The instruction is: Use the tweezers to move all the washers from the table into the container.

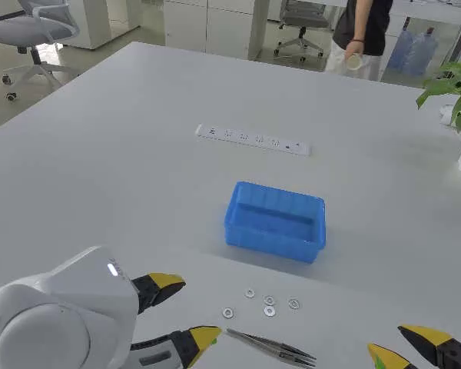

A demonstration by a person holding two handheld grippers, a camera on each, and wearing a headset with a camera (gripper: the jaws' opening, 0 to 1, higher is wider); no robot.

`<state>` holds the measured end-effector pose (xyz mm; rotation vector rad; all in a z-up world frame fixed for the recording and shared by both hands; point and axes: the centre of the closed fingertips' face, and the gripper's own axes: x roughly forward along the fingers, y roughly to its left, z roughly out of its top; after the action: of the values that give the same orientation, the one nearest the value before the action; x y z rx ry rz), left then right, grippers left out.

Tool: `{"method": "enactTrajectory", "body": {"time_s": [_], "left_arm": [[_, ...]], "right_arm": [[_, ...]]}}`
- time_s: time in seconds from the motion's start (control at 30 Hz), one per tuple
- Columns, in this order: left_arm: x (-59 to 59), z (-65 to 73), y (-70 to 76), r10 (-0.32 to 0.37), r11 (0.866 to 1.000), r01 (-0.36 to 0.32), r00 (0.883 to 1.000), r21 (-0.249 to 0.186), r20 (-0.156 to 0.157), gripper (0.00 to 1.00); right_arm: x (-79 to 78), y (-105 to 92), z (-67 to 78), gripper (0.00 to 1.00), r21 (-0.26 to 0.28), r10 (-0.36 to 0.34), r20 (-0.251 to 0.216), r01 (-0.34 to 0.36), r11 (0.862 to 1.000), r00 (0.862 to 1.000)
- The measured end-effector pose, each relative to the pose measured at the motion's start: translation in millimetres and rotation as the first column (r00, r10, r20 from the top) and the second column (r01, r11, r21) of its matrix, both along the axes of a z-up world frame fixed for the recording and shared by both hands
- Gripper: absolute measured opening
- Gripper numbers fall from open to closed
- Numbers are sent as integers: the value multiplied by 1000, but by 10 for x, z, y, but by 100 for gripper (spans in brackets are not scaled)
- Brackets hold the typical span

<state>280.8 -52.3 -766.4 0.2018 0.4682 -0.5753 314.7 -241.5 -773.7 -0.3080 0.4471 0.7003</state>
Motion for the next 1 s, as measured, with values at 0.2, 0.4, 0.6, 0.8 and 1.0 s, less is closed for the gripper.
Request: {"method": "enactTrajectory", "body": {"time_s": [0.2,0.4,0.6,0.8,1.0], "left_arm": [[-20,-2,-5,1,1000,-1,1000,1,-2,41],[-37,-9,13,14,1000,-14,1000,-5,-5,40],[-46,-16,-6,7,1000,-7,1000,-2,-8,40],[-45,-17,-11,2,1000,-2,1000,-1,-10,40],[-41,-21,8,6,1000,-6,1000,-2,-12,40]], "right_arm": [[8,3,-3,26,6,-1,-5,2,1000,1000],[16,22,2,26,10,5,-5,-5,1000,1000],[-5,15,-7,26,11,2,-7,-2,1000,1000],[-1,15,1,26,17,-2,-5,2,1000,1000],[0,17,-2,26,16,-1,-5,1,1000,1000]]}}
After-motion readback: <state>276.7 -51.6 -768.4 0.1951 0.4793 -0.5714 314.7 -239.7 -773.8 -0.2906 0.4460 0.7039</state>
